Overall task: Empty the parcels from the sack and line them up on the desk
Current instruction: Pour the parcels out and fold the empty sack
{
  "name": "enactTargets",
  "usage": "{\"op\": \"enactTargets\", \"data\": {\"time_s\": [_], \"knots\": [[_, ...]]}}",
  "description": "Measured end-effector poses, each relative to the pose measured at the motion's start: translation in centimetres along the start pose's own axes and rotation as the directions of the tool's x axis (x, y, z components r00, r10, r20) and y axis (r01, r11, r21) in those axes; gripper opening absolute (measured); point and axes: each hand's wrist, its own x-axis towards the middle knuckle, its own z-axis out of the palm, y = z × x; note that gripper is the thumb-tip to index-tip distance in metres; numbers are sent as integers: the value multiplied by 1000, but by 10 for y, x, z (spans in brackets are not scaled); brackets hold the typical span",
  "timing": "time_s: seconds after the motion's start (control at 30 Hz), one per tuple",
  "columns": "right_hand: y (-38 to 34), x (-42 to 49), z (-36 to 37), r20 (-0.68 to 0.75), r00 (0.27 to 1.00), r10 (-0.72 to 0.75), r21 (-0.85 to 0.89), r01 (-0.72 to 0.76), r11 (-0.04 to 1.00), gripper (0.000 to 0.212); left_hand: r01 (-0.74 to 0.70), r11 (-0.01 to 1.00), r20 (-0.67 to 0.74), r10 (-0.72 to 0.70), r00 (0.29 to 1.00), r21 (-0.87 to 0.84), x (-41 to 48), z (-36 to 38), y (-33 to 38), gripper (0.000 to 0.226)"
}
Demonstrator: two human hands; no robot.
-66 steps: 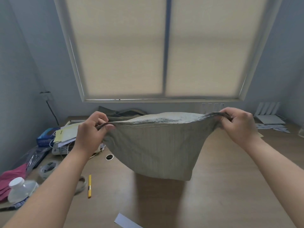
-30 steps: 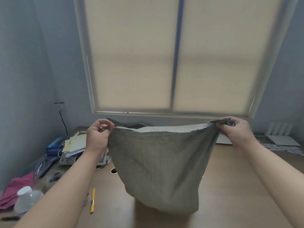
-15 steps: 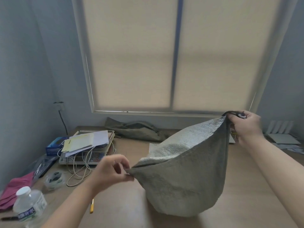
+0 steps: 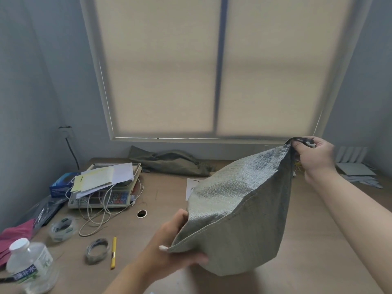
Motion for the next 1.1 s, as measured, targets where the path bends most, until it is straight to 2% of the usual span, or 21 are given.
{"op": "enactTargets", "data": {"time_s": [0.07, 0.13, 0.23, 0.37, 0.43, 0.53, 0.57, 0.63, 0.73, 0.77, 0.83, 0.93, 1.0, 1.1], "knots": [[-1, 1, -2, 7, 1000, 2, -11, -2, 1000, 21, -87, 996, -164, 82, 983, -23, 5, 4, -11, 33], [-2, 1, -4, 21, 1000, -2, -18, 2, 1000, 22, -170, 985, -277, 161, 947, -8, 11, 3, -14, 29], [-4, -1, -5, 45, 999, -20, -42, 22, 999, 23, -200, 980, -436, 175, 883, -13, 23, -7, -10, 25], [-6, -2, -9, 105, 994, -35, -116, 48, 992, 22, -236, 970, -590, 226, 775, 62, 45, -32, -10, 41], [-9, 1, -13, 125, 991, -38, -130, 54, 990, 20, -226, 967, -607, 252, 754, 120, 56, -56, -11, 43], [-26, 11, -16, 178, 983, -54, -148, 81, 986, 5, -163, 937, -583, 323, 746, 310, 76, -101, -9, 23], [-34, 16, -15, 202, 977, -70, -155, 102, 983, 7, -152, 936, -574, 318, 755, 319, 84, -115, -3, 18], [-50, 25, -11, 233, 967, -104, -105, 131, 986, 13, -154, 940, -566, 310, 764, 306, 99, -141, 14, 13], [-57, 30, -3, 215, 964, -156, -29, 166, 986, 25, -139, 957, -652, 275, 707, 253, 122, -164, 24, 19], [-53, 30, -2, 216, 965, -145, -49, 160, 986, 24, -130, 972, -680, 231, 696, 196, 128, -167, 21, 21], [-44, 29, 1, 244, 967, -71, -146, 110, 983, 22, -82, 992, -672, 124, 730, 94, 137, -165, 14, 21], [-48, 31, 7, 286, 958, -23, -251, 98, 963, 13, -3, 997, -641, 49, 766, 73, 146, -170, 14, 19], [-64, 36, 14, 254, 964, -79, -225, 139, 964, 5, -41, 999, -667, 53, 743, 34, 155, -182, 27, 19], [-82, 37, 25, 100, 966, -238, -168, 253, 953, 14, -156, 987, -742, 81, 666, -32, 165, -189, 43, 24]]}}
